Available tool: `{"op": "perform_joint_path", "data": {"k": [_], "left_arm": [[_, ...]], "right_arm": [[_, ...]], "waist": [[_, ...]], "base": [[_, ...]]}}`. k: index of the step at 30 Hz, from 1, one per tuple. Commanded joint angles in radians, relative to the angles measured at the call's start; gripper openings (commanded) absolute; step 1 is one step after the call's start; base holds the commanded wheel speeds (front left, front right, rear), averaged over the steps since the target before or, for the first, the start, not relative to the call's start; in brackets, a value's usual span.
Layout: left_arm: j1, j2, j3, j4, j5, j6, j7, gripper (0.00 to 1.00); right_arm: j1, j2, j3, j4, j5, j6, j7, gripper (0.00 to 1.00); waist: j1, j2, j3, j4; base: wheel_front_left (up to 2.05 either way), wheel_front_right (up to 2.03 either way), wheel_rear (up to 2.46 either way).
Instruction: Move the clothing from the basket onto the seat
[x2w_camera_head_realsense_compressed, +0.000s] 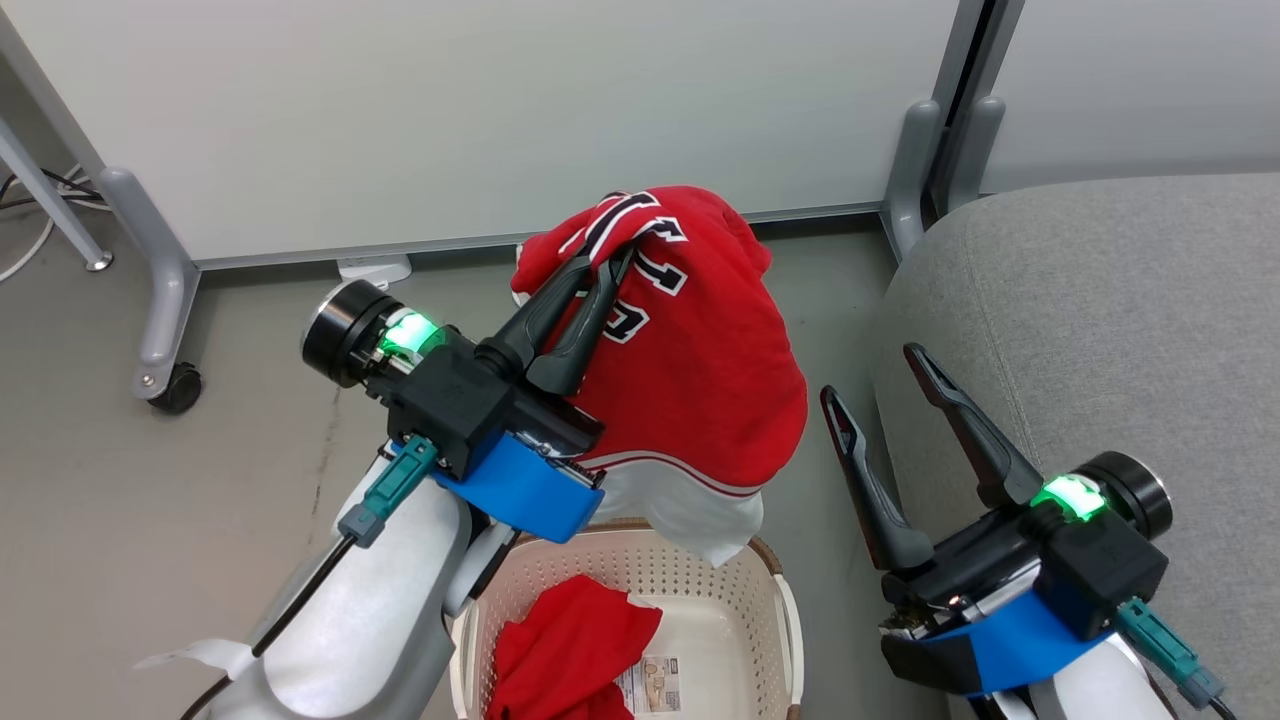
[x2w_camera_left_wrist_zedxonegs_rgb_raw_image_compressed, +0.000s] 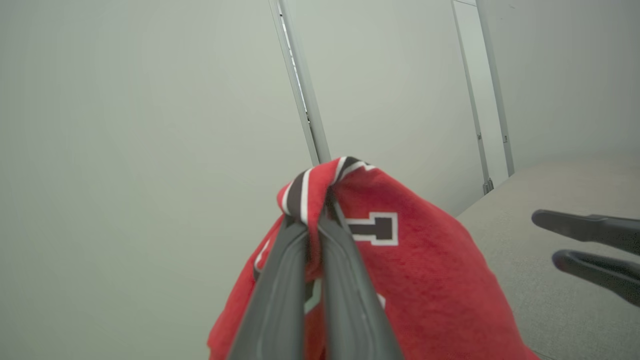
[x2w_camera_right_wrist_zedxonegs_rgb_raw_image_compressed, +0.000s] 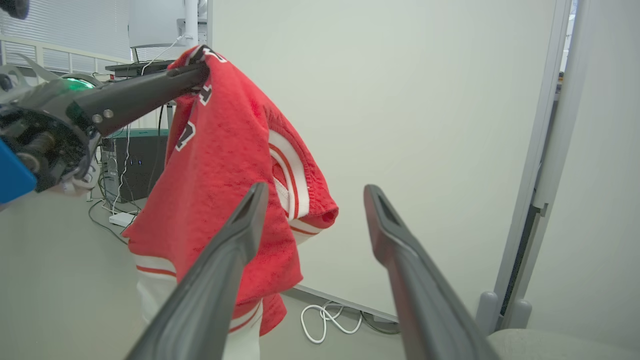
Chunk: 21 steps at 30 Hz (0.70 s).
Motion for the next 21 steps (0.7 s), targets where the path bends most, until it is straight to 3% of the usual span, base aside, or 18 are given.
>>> {"op": "perform_joint_path", "data": {"k": [1, 9, 21], "left_arm": [[0.008, -0.003, 0.001, 0.001, 0.006, -0.003, -0.005, 0.0], [0.007, -0.033, -0.031, 0.001, 0.022, -0.014, -0.005, 0.0], [0.001, -0.068, -0.095, -0.013, 0.037, -0.023, -0.005, 0.0]], "right_arm": [[-0.019, -0.011, 0.009, 0.003, 0.008, 0.0, 0.0, 1.0], [-0.123, -0.082, 0.148, 0.068, 0.058, 0.0, 0.0, 1.0], [-0.197, -0.091, 0.24, 0.18, 0.113, 0.0, 0.0, 1.0]], "waist": [[0.0, 0.0, 0.002, 0.002], [0.0, 0.0, 0.022, 0.03], [0.0, 0.0, 0.035, 0.066]], "base": [[0.0, 0.0, 0.0], [0.0, 0.0, 0.0], [0.0, 0.0, 0.0]]}}
